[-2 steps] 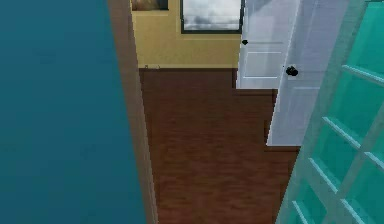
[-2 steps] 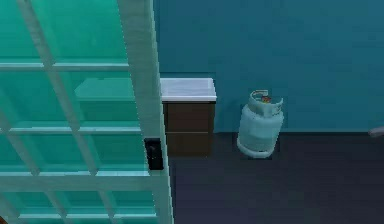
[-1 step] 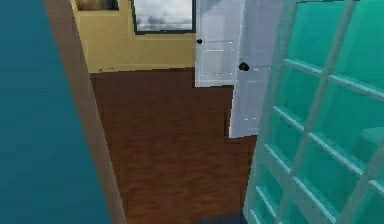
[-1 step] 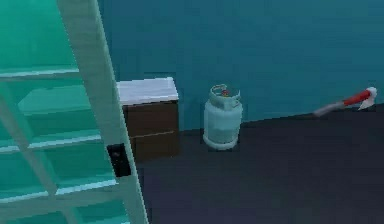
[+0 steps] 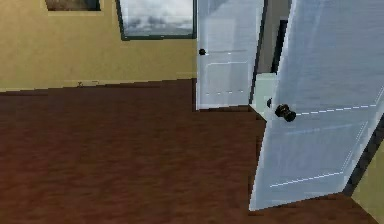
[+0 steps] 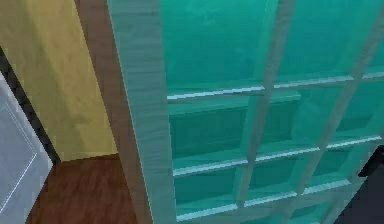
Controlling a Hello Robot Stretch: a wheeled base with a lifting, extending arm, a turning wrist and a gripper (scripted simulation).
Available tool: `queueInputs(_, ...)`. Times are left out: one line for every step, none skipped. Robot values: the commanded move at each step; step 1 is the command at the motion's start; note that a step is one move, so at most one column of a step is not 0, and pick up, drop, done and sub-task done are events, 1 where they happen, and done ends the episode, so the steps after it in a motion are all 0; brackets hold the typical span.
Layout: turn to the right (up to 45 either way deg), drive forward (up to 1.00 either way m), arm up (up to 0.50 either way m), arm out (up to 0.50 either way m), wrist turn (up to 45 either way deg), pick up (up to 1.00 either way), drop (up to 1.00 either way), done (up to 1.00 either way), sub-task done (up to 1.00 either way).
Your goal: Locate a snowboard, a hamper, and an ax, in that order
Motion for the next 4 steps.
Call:
queueInputs(21.0,0.00,0.00,0.00,0.0,0.00,0.00,0.00,0.00)
queueInputs(0.0,0.10,0.00,0.00,0.0,0.00,0.00,0.00,0.00)
queueInputs(-15.0,0.00,0.00,0.00,0.0,0.00,0.00,0.00,0.00)
queueInputs(0.0,1.00,0.00,0.00,0.0,0.00,0.00,0.00,0.00)
